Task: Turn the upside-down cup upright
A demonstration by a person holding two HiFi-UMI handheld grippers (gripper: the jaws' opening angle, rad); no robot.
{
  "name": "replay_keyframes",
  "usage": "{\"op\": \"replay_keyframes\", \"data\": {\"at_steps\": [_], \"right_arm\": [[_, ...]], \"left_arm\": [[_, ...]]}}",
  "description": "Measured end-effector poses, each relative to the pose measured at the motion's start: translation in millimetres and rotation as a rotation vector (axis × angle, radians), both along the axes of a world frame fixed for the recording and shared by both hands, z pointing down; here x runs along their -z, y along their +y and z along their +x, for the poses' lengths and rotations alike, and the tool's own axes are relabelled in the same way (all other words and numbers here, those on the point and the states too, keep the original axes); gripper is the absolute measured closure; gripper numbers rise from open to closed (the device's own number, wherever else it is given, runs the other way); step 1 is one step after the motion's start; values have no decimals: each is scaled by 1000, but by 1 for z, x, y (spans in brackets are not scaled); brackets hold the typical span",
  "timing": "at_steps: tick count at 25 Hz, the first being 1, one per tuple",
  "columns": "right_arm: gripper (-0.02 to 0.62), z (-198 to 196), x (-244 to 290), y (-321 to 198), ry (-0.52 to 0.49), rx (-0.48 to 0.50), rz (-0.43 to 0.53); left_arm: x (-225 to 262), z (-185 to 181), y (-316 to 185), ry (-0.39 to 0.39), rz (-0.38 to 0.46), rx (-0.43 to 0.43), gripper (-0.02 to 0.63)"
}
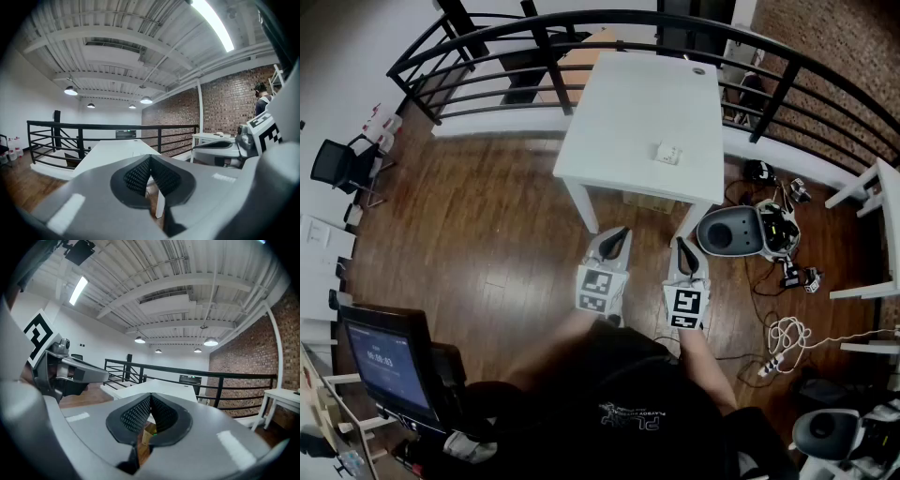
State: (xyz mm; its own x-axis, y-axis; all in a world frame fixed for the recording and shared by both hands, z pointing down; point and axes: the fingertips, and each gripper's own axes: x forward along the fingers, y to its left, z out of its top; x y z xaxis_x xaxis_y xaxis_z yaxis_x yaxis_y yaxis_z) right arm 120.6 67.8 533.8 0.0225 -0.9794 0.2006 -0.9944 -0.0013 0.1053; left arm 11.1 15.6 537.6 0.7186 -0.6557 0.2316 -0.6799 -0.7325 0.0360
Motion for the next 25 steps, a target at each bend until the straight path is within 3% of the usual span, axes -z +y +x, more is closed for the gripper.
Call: {"op": "replay_keyframes", "data": {"at_steps": [15,25], "right_arm": [[581,-11,-20,-119,23,-31,-82],[581,-9,-38,-126,66,-49,-168]], "left_arm": [[-10,-14,-126,16,-24,-15,608],[-22,-6,-147,52,-66,-38,608]]}}
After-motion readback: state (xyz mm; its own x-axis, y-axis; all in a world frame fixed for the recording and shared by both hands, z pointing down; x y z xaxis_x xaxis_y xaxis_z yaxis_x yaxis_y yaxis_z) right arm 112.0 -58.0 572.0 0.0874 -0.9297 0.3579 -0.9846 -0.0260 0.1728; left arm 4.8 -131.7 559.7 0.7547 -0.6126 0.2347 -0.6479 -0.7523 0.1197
